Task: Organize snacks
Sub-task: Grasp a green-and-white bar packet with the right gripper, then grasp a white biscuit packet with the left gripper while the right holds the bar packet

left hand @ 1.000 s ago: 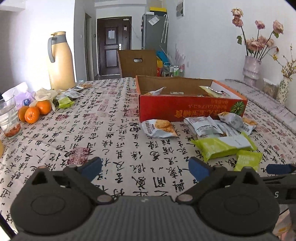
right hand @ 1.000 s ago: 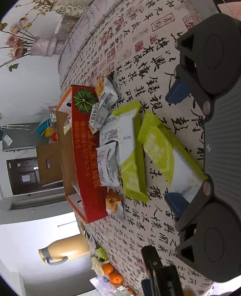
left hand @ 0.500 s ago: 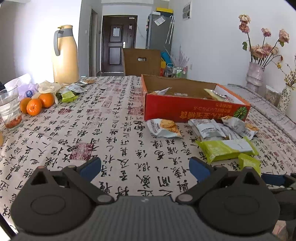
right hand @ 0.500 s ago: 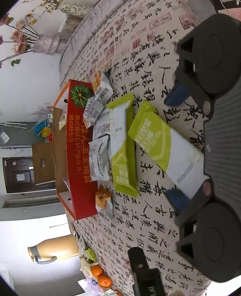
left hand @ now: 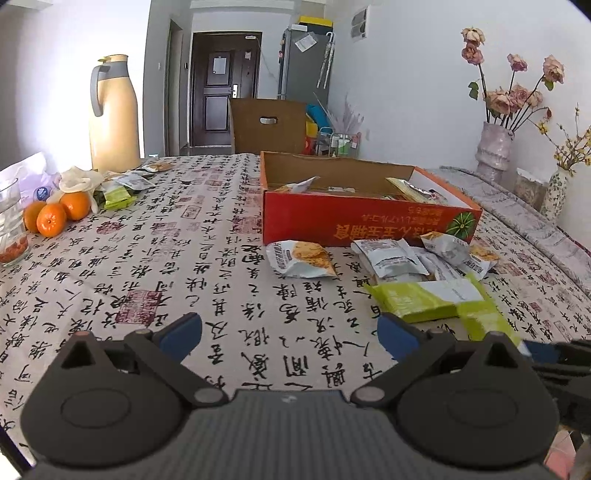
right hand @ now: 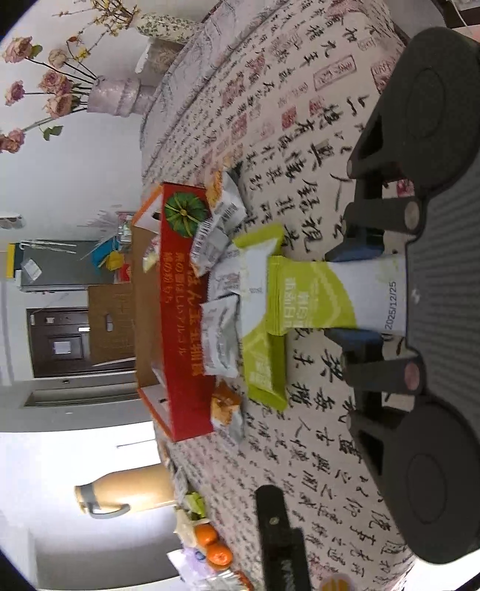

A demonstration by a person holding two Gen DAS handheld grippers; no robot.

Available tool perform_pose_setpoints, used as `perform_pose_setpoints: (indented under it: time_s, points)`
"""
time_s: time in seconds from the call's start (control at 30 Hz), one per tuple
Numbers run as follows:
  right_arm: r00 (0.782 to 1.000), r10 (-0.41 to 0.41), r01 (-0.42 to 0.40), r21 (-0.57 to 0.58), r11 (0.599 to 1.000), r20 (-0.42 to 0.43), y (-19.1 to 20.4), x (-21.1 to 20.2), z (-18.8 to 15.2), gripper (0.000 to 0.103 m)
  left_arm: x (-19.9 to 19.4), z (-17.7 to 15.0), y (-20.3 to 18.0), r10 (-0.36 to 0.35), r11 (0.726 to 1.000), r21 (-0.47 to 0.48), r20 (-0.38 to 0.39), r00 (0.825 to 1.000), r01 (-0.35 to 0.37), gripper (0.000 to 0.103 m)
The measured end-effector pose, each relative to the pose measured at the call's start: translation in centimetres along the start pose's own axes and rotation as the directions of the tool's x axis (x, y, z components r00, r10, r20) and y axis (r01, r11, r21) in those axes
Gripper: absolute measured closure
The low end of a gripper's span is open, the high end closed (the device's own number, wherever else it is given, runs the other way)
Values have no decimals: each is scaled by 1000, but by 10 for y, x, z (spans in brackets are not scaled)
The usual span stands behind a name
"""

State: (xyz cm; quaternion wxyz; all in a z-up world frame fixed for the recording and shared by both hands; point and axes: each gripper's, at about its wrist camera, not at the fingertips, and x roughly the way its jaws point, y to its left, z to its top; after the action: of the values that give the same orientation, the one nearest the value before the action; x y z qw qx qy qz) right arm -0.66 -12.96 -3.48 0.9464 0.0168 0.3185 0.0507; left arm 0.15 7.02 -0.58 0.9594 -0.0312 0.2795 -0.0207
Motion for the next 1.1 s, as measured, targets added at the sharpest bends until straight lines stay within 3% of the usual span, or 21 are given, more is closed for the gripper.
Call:
perform_pose_setpoints:
  time_s: [0.47, 0.73, 1.1]
  points:
    - [992, 3, -9, 55, 998, 123, -42, -7, 25, 68, 23, 22, -28, 16, 999, 52, -25, 1000, -15, 0]
    - [990, 13, -23, 71, 997, 140, -63, 14, 43, 68, 51, 48, -27, 67, 997, 38, -46, 997, -65, 0]
    - [989, 31, -47, 108, 993, 147, -86, 51, 71, 68, 111, 72, -26, 135, 991, 20, -138, 981, -133, 0]
